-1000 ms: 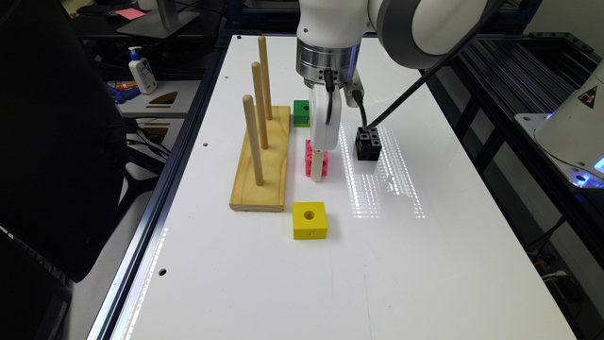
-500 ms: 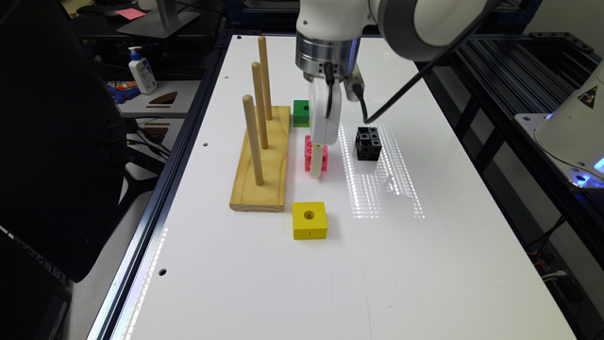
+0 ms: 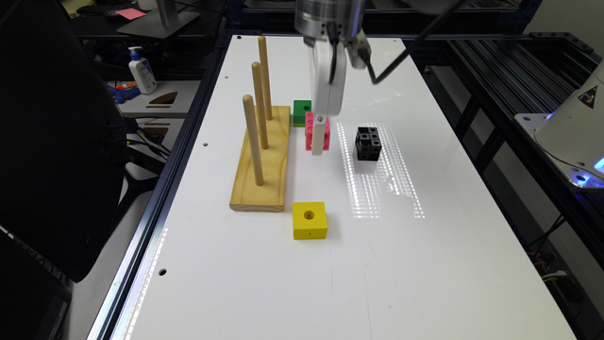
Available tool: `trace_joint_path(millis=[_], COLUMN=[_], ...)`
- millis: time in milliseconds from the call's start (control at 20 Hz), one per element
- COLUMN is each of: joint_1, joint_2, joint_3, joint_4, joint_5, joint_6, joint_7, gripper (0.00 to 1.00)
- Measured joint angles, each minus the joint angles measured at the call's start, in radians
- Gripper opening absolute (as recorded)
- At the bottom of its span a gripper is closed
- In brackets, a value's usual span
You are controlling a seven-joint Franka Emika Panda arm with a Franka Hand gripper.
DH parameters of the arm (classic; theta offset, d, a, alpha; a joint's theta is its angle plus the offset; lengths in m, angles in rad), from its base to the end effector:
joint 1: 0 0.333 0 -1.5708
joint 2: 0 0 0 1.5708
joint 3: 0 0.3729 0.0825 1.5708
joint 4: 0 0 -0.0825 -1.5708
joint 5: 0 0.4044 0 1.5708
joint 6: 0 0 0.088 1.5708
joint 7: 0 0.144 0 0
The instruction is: Pick up pink block.
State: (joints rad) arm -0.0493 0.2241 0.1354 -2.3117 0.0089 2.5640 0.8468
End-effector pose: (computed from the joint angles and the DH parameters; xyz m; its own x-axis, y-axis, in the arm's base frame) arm 0.5515 0.0482 0.2525 0.7167 -0.6974 -0.0065 -0.6969 -0.7157 -0.0457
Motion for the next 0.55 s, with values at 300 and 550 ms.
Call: trace_joint_path(millis=[300,550], joint_1=[0.0,0.0], joint_2=[-0.048,-0.101], joint_3=[0.001,0.002], joint_4=[-0.002,0.004], joint_5=[0.0,0.001], joint_6=[-0.052,-0.097], joint_7=[0.0,0.0], gripper=[0.0,0.0])
